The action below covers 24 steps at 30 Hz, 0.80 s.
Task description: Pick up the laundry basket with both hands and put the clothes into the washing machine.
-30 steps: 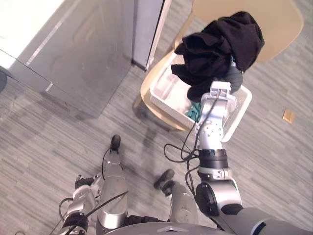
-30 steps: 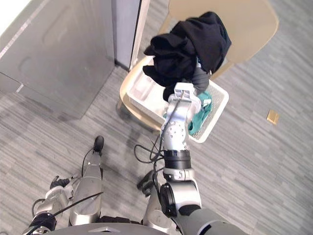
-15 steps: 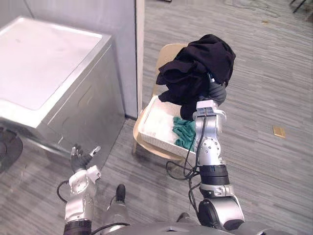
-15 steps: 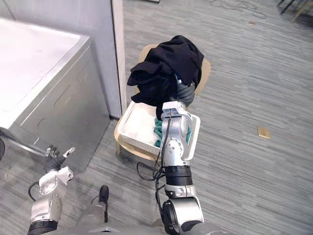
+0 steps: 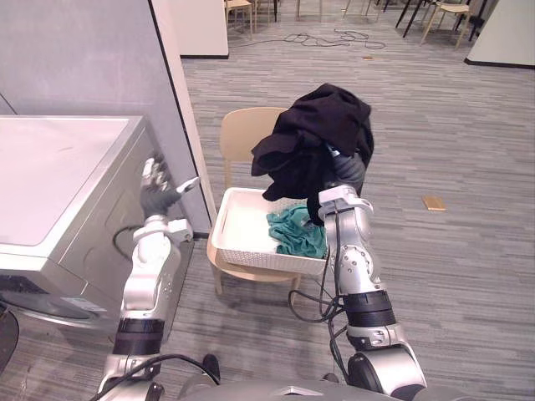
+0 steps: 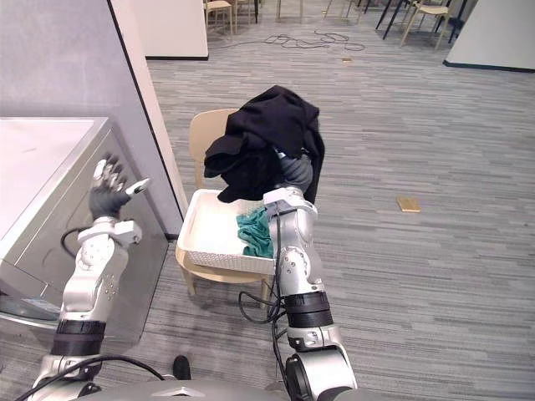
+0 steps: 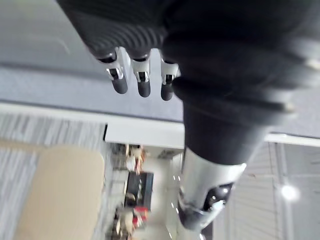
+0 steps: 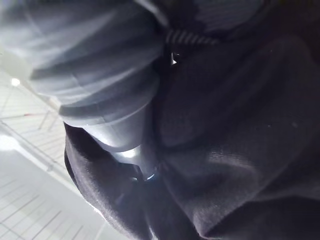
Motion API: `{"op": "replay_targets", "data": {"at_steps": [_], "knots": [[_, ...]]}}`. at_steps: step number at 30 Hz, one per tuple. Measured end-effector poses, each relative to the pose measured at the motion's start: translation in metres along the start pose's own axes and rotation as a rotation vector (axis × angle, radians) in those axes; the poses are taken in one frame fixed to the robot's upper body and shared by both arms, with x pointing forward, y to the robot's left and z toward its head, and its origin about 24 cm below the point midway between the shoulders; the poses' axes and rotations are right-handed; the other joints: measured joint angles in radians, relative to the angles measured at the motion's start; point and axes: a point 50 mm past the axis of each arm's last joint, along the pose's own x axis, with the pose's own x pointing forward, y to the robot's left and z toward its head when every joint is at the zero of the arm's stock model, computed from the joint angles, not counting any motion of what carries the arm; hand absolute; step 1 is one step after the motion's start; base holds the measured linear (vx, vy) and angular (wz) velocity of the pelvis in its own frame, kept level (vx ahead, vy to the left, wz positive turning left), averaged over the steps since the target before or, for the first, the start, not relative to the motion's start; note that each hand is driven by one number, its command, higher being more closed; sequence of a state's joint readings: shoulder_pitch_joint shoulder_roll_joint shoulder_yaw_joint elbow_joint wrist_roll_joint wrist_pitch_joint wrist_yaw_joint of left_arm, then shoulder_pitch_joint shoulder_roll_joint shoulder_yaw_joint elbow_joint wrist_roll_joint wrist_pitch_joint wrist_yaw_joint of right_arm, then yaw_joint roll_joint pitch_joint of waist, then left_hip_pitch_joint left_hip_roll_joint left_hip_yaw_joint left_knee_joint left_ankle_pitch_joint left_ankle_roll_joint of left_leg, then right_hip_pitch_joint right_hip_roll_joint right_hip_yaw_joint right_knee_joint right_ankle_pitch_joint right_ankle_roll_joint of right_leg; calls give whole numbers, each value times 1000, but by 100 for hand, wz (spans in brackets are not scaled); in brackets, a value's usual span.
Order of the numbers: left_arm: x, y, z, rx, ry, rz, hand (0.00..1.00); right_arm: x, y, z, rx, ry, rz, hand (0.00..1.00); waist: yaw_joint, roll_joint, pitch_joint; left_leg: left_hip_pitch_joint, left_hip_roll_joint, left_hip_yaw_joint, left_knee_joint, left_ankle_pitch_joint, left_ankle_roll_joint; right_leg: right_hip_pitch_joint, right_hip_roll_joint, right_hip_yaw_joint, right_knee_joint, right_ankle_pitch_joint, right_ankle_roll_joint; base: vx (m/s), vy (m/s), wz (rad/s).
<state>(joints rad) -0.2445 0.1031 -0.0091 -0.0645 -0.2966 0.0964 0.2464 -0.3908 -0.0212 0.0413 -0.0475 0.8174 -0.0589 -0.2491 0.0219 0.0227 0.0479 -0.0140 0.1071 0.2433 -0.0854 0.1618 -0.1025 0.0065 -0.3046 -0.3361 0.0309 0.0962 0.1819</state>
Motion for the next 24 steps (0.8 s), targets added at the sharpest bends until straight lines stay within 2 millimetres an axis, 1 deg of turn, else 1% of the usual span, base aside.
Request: {"op": "replay_targets", "data": {"at_steps": [2,5,6,8,11,15,19,21,24], "knots": [[5,-20,3,-65,2,-106,0,-1,0,-9,-14,40,19,100,-9,5,-9,0,0,4,0,2,2,1,3,5,-12,9,1,-21,-7,-7],[10,-40,8,-112,4,-215,0,-2,1,-17,-27,87,32,100,-20,11,-19,0,4,9,-1,10,5,-5,10,21,-21,19,3,-8,-21,-11],[11,-42,8,-114,4,-228,0,-2,2,-19,-28,96,36,100,-23,11,-22,0,6,12,-1,10,5,-8,12,24,-24,21,1,0,-31,-17],[13,-53,12,-141,3,-286,0,-3,0,-25,-38,122,34,100,-36,11,-28,0,11,19,-1,11,4,-8,18,27,-26,22,0,1,-30,-8],[16,-66,14,-146,12,-355,0,-6,-6,-26,-60,144,40,100,-38,10,-31,2,15,23,-1,12,2,-10,22,31,-27,24,-2,-8,-13,-3],[18,-70,12,-135,30,-398,0,-11,-4,-34,-59,181,62,100,-49,10,-35,12,18,33,-1,11,0,-10,26,48,-32,26,-6,-14,-16,-11],[21,-81,6,-148,79,-446,0,-15,2,-43,-53,232,103,100,-58,7,-55,10,25,34,-1,8,-4,-11,33,50,-39,25,-4,-5,-5,-2],[21,-83,6,-160,91,-462,0,-16,4,-46,-63,251,129,100,-61,6,-61,8,26,34,-1,3,-10,-14,35,51,-40,25,-4,0,0,0],[19,-84,-1,-146,127,-491,0,-20,1,-49,-68,272,135,100,-62,4,-83,-5,27,35,-1,7,-6,-29,36,52,-40,27,-6,0,0,0]]}}
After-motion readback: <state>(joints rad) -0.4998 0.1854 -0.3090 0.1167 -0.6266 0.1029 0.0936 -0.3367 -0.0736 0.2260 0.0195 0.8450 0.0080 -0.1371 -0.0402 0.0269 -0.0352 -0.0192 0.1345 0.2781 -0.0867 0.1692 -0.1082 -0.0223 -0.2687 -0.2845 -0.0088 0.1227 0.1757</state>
